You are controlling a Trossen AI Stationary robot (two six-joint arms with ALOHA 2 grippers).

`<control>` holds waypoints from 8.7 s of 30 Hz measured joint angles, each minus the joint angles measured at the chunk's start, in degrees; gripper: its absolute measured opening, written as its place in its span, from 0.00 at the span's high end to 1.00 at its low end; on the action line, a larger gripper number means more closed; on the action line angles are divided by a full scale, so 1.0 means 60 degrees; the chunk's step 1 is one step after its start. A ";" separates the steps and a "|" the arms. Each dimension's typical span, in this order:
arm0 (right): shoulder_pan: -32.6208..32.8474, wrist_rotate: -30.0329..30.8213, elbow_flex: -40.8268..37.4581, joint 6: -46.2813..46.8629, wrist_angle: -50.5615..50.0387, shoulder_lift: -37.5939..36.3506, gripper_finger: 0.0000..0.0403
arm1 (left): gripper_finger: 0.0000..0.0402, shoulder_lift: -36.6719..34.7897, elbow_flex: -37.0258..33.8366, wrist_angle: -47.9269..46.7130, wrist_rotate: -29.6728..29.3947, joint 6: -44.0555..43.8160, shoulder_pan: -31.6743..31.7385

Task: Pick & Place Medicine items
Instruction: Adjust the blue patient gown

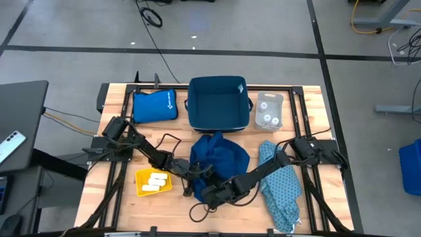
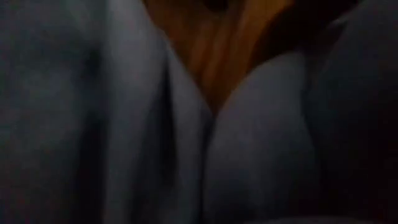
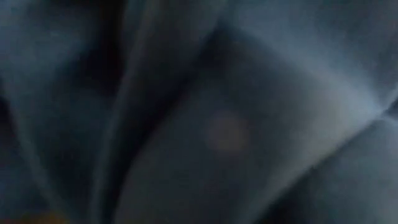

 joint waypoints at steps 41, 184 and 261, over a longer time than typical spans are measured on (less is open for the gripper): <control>0.0460 0.5867 -0.0011 -0.3411 0.1465 -0.1581 0.98 | 0.10 -0.3455 -0.0916 0.0618 -0.3577 0.2322 -0.1334; -0.0111 -0.0202 0.1093 0.6803 -0.6025 -0.3355 0.71 | 0.10 -0.6543 -0.2441 -0.2538 -0.7656 0.0831 -0.4382; 0.2878 0.3383 0.1369 0.9510 -1.0076 0.1659 0.50 | 0.10 -0.6539 -0.2444 -0.3235 -0.7856 0.0503 -0.4381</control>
